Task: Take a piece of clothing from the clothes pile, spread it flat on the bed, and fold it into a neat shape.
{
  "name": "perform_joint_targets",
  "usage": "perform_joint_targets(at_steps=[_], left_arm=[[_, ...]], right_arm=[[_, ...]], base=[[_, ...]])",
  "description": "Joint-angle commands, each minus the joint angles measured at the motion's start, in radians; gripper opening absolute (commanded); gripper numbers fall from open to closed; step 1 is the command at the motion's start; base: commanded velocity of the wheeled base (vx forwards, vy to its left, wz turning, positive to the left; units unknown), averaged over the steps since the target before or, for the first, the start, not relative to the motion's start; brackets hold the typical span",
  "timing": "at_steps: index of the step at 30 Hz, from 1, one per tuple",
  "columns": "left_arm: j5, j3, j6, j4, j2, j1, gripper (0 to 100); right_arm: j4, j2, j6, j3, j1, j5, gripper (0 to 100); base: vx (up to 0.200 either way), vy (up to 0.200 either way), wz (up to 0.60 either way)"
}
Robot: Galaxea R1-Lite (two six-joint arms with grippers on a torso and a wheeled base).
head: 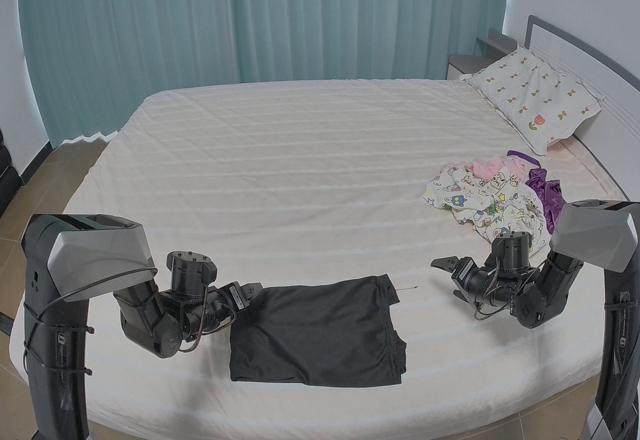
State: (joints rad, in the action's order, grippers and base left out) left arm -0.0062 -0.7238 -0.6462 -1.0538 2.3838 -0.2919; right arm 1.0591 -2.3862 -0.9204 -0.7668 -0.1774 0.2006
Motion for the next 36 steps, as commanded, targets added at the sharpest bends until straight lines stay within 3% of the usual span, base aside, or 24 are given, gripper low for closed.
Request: perform_joint_targets(at_steps=[1,3,4,11,15,21,36], left_arm=[[0.000,-0.012,0.008,-0.018,0.058,-0.001,100],[0.000,-0.026,0.008,-0.017,0.061,-0.003,100],[0.002,-0.040,0.007,-0.017,0.064,-0.003,0],[0.068,-0.098,-0.003,-0.017,0.100,0.004,0],[0.115,-0.112,-0.049,-0.018,0.103,0.000,0],[0.158,-0.109,-0.063,-0.020,0.103,-0.001,0],[0.170,-0.100,-0.082,-0.048,0.104,-0.004,0]], right_arm=[[0.001,-0.002,0.000,0.000,-0.002,0.000,100],[0.001,-0.002,0.000,0.000,-0.002,0.000,100],[0.001,-0.002,0.000,0.000,-0.004,0.000,100],[-0.001,-0.004,0.018,-0.005,-0.068,0.000,100],[-0.024,-0.045,0.086,-0.077,-0.134,0.006,100],[-0.231,-0.080,0.137,-0.270,-0.178,0.008,100],[-0.334,-0.182,0.173,-0.454,-0.235,0.010,100]], base=[[0.000,0.000,0.00],[0.000,0.000,0.00],[0.000,0.000,0.00],[0.000,0.000,0.00],[0.000,0.000,0.00],[0.000,0.000,0.00],[0.000,0.000,0.00]])
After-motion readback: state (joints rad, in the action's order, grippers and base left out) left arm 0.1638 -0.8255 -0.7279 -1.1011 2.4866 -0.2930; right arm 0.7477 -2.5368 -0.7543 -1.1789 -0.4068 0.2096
